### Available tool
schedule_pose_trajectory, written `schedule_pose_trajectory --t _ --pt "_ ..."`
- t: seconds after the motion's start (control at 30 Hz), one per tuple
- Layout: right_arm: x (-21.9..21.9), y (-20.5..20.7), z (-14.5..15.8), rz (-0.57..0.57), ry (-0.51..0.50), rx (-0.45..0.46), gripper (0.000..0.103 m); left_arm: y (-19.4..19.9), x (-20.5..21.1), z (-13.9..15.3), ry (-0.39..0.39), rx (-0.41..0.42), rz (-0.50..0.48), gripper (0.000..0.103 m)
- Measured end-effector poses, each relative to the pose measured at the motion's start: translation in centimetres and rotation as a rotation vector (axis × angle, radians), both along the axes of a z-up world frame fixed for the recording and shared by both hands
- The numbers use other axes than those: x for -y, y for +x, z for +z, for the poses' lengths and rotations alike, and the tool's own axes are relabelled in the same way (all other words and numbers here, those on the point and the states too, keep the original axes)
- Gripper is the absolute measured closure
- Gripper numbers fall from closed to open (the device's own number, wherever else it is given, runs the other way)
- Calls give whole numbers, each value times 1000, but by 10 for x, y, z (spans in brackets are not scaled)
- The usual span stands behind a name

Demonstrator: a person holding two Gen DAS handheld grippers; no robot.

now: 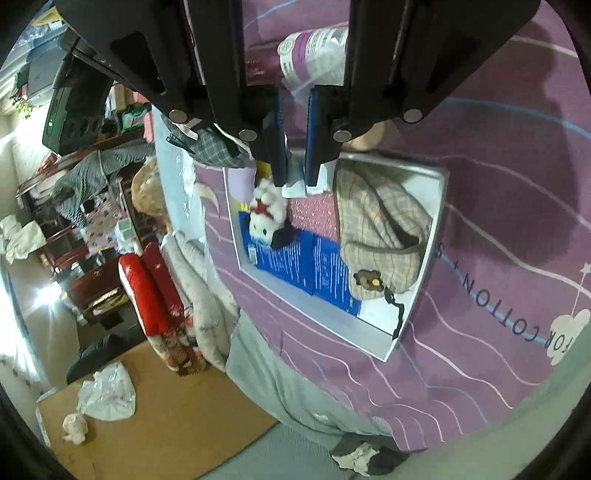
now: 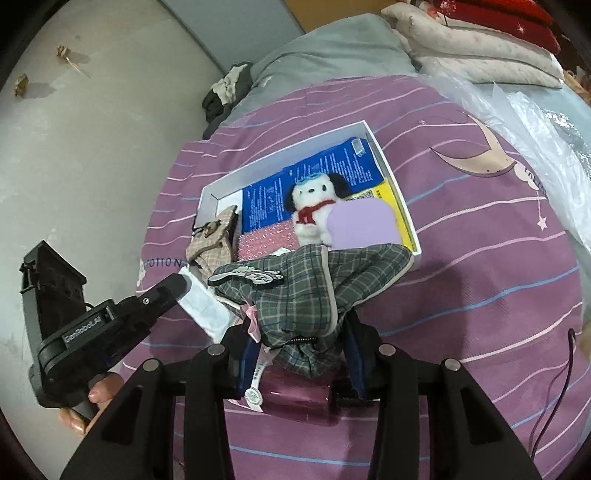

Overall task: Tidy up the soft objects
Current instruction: 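Lift the green plaid item with the right gripper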

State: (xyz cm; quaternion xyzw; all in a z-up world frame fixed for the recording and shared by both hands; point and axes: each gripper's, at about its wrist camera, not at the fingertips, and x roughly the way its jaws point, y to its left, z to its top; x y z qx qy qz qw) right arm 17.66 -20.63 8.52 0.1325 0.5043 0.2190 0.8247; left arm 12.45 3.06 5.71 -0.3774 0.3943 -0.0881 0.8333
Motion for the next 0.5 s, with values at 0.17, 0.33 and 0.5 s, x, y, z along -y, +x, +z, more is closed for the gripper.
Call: schedule_pose_trajectory --t 0.17,0.33,0.5 --pt "3 3 6 -81 -42 48 63 9 5 -5 -1 29 23 92" --pt "4 7 8 -132 -38 102 63 20 5 -11 -10 55 71 92" --pt "1 13 7 -172 13 161 63 31 15 -22 68 12 125 92"
